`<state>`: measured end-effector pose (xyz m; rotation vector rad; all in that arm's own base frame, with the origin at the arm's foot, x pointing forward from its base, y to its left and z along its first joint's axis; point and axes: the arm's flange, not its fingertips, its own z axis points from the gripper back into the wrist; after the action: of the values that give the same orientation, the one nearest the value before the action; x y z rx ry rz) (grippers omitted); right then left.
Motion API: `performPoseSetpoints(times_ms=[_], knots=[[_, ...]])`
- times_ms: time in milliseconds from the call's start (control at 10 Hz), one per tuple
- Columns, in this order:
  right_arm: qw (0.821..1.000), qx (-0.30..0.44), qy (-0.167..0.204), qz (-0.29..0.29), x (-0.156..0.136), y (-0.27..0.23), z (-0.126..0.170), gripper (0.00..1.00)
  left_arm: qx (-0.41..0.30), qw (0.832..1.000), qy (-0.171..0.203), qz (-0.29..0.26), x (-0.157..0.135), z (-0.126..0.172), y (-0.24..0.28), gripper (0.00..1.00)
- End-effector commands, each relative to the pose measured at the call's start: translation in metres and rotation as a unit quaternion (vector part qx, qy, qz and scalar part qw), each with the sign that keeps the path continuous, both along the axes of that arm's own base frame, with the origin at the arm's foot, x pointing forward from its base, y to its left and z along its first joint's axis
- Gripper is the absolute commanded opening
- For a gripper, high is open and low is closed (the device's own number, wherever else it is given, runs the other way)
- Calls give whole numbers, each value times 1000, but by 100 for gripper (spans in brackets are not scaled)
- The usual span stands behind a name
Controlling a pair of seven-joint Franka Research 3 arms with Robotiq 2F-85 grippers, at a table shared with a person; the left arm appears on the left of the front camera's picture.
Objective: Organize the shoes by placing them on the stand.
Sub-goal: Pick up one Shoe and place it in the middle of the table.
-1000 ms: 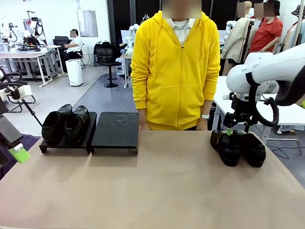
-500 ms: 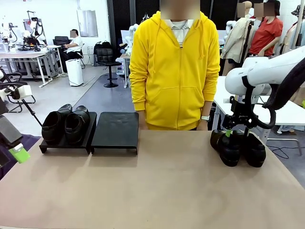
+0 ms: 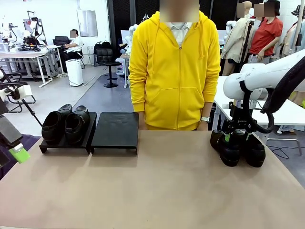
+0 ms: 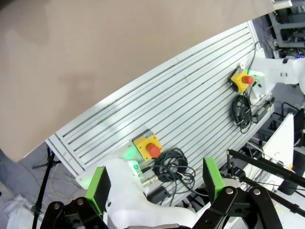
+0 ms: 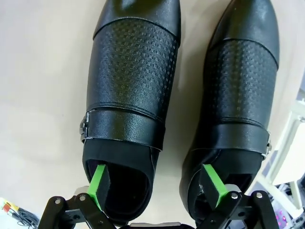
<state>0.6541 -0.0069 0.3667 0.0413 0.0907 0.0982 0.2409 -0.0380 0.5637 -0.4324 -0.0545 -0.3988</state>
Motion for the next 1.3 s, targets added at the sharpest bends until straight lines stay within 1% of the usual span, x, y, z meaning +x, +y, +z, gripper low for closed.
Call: performPoseSetpoints(times_ms=[0, 100, 200, 500, 900, 1200], knots=[[1000, 13, 6, 0, 7, -1, 2, 100, -7, 1000, 0, 6, 1, 3, -1, 100], [1000, 17, 6, 2, 7, 0, 1, 55, -7, 1000, 0, 6, 1, 3, -1, 100], [1000, 21, 9, 7, 8, 0, 0, 0, -7, 1000, 0, 6, 1, 3, -1, 100], [1000, 21, 3, 13, 8, 2, 3, 0, -7, 1000, 0, 6, 1, 3, -1, 100], [999, 21, 9, 23, 8, 6, 2, 0, -7, 1000, 0, 6, 1, 3, -1, 100], [999, 29, 6, 31, 9, 7, 3, 0, -7, 1000, 0, 6, 1, 3, -1, 100]])
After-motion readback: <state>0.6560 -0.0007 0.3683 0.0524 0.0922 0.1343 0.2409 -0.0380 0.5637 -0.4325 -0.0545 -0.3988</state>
